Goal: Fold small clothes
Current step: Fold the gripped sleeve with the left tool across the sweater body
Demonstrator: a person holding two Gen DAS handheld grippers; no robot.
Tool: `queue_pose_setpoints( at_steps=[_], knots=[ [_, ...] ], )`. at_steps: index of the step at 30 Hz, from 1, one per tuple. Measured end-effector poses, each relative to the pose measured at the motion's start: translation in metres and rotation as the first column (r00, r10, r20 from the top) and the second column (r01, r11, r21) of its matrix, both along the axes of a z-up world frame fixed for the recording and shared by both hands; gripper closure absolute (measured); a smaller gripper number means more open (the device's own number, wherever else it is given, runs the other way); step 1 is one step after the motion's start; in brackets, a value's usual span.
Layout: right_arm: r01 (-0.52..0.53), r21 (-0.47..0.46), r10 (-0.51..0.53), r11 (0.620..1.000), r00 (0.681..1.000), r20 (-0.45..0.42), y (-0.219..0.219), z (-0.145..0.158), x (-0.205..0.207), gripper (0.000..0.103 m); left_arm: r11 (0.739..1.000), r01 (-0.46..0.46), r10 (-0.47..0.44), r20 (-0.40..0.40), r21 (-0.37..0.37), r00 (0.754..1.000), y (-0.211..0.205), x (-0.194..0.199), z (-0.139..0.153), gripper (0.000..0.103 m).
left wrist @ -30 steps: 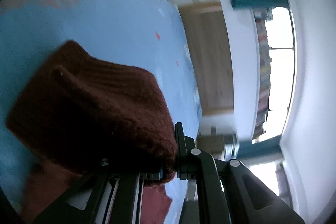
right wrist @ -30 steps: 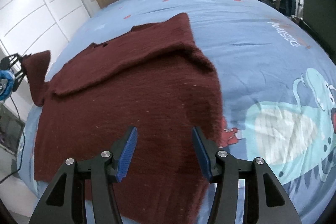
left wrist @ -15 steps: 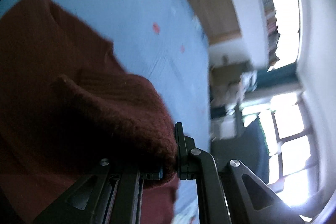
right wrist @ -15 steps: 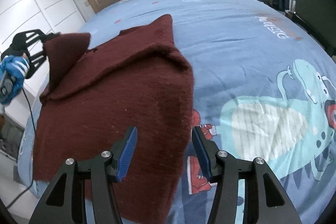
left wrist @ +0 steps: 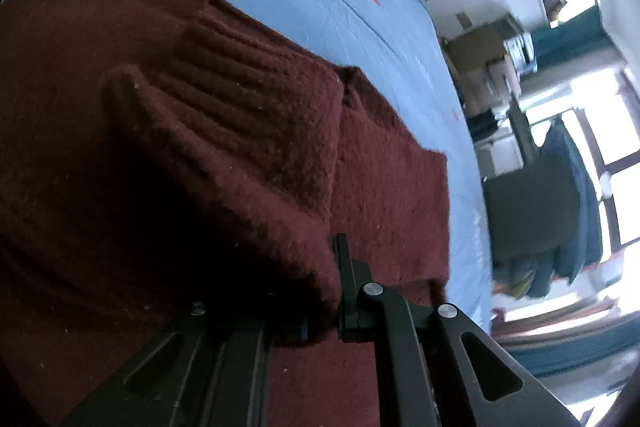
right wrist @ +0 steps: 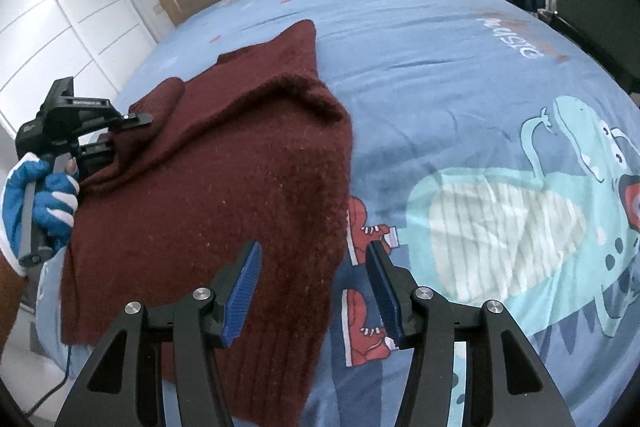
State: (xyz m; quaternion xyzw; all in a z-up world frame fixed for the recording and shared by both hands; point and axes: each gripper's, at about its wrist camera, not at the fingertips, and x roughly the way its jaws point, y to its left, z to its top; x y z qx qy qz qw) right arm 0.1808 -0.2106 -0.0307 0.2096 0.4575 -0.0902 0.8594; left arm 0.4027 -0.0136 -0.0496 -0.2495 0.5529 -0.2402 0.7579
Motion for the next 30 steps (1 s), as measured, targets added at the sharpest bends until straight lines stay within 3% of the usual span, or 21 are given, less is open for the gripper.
queue_pose_setpoints(
  at_steps=[4, 8, 14, 18, 20, 23, 30],
  knots=[
    [0.005, 0.008, -0.005, 1.000, 1.000, -0.005, 0.000, -0.003, 0.002, 0.047, 1.000, 0.014, -0.014, -0.014, 0.007, 1.000, 0.003, -0.003, -0.007, 0.090],
    [0.008, 0.006, -0.008, 1.000, 1.000, -0.002, -0.003, -0.003, 0.001, 0.047, 1.000, 0.016, -0.016, 0.014, -0.021, 1.000, 0.000, 0.010, 0.003, 0.072],
    [0.018, 0.006, -0.018, 1.000, 1.000, 0.000, -0.009, -0.004, 0.001, 0.047, 0.993, -0.096, 0.096, -0.009, -0.064, 0.995, 0.016, 0.025, -0.002, 0.069],
    [0.021, 0.004, -0.021, 1.000, 1.000, 0.005, -0.013, -0.002, 0.000, 0.047, 0.968, -0.217, 0.209, -0.066, -0.128, 0.976, 0.035, 0.035, -0.010, 0.071],
    [0.025, 0.004, -0.025, 1.000, 1.000, 0.008, -0.015, -0.002, -0.001, 0.047, 0.959, -0.247, 0.239, -0.071, -0.142, 0.968, 0.040, 0.038, -0.010, 0.087],
    [0.031, 0.004, -0.032, 0.999, 0.999, 0.012, -0.019, -0.001, -0.004, 0.047, 0.967, -0.220, 0.214, -0.057, -0.130, 0.975, 0.032, 0.035, -0.006, 0.090],
    [0.043, 0.012, -0.043, 0.999, 0.999, 0.013, -0.024, -0.002, -0.008, 0.047, 0.994, -0.062, 0.061, -0.012, -0.088, 0.998, -0.024, 0.022, 0.005, 0.090]
  ],
)
